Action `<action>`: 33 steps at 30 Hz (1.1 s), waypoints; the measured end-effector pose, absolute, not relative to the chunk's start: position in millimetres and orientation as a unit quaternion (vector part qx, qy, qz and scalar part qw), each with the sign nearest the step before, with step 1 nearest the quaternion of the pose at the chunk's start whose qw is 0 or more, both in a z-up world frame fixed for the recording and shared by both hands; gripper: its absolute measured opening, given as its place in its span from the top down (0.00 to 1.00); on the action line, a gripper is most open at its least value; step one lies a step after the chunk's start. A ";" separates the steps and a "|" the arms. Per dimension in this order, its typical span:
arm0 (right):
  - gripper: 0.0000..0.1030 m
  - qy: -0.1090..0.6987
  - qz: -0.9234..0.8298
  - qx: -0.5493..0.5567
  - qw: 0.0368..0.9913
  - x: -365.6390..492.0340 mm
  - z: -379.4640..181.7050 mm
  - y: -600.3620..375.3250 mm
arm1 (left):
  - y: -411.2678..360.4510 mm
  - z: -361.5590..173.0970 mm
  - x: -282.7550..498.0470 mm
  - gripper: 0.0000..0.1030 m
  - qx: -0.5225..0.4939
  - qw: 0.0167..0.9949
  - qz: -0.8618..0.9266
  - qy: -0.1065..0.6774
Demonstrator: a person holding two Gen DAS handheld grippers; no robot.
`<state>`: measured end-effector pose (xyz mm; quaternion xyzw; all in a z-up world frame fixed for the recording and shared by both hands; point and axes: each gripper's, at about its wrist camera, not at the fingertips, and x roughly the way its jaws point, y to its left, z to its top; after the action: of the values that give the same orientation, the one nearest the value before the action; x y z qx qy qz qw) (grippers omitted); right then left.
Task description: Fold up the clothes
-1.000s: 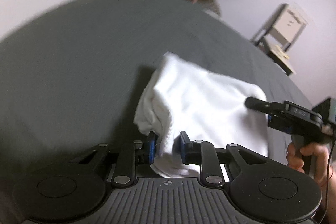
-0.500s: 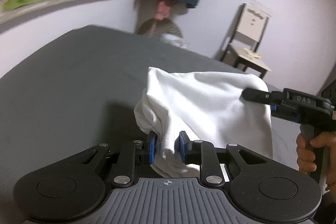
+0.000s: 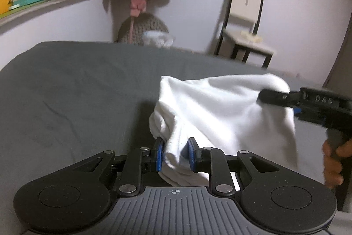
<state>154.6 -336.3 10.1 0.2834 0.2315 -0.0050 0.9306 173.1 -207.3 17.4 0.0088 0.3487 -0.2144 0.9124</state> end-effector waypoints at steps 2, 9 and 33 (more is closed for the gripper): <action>0.56 0.236 -0.017 0.304 0.923 158.8 -3.9 -343.7 | -204.5 11.1 174.8 0.78 0.002 0.913 -0.206 0.353; 0.34 0.269 -0.060 0.341 0.899 159.3 -30.2 -357.4 | -172.4 -16.2 167.1 0.54 -0.076 0.901 -0.194 0.380; 0.00 0.208 -0.160 0.135 0.955 67.0 3.5 -186.9 | -82.9 -10.4 83.2 0.12 -0.007 0.925 -0.209 0.318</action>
<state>67.0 -186.9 3.5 0.1353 0.2084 -0.1598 0.9554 83.2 -82.9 -10.4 -0.0072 0.3175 -0.2092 0.9249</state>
